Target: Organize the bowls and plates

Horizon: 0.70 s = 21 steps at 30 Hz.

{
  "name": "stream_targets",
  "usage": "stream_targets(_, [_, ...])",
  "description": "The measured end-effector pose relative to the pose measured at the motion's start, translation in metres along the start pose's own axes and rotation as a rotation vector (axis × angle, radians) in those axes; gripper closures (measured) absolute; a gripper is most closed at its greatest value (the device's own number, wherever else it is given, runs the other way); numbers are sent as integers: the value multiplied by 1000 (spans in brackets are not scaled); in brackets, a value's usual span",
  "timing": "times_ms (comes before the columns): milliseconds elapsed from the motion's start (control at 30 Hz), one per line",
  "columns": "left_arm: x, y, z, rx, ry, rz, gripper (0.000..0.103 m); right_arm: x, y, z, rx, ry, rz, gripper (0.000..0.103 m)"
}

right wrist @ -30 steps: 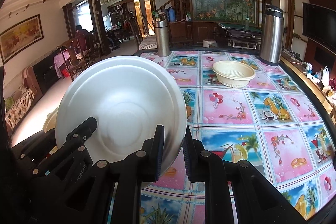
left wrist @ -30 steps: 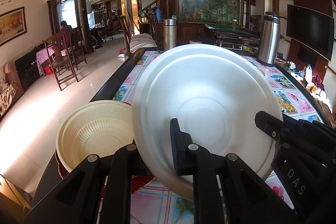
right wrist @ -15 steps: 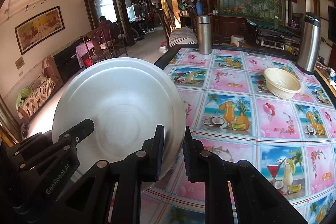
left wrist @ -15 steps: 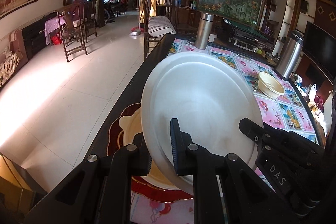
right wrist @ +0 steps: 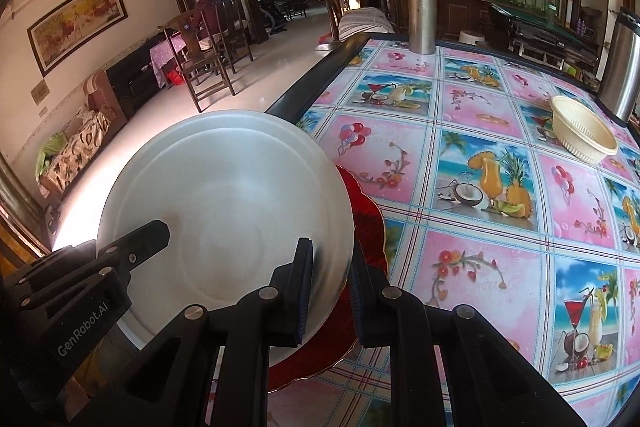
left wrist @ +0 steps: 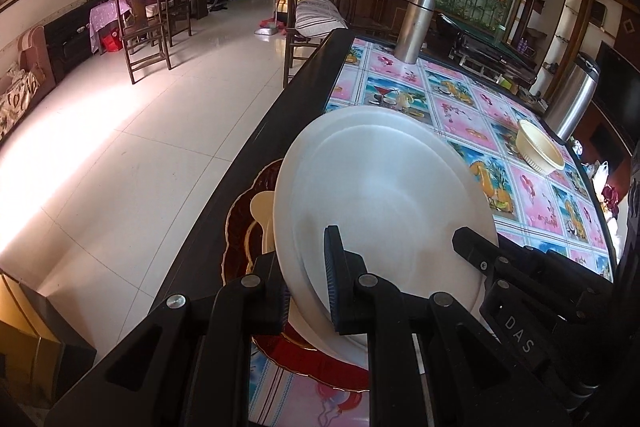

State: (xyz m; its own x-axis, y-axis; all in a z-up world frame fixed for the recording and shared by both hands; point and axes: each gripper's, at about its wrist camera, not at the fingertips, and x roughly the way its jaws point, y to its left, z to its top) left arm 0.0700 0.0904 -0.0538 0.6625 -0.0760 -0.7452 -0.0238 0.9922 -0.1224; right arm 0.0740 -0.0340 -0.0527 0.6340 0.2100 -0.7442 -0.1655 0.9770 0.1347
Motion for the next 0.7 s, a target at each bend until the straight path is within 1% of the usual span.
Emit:
stream_targets(133, [-6,10,-2,-21,5,-28,90,4,-1,0,-6,1,-6,84])
stream_targets(200, [-10,14,0,-22,3,-23,90,3,-1,0,-9,-2,-7,84])
stream_targets(367, [-29,26,5,-44,-53,10,90,1,0,0,-13,-20,-29,86])
stream_targets(500, [-43,40,9,-95,-97,18,90,-1,-4,2,-4,-27,-26,86])
stream_targets(600, [-53,35,9,-78,-134,27,90,-1,-5,2,13,-7,10,84])
stream_targets(700, [-60,21,7,-48,-157,20,90,-12,-14,2,49,-42,35,78])
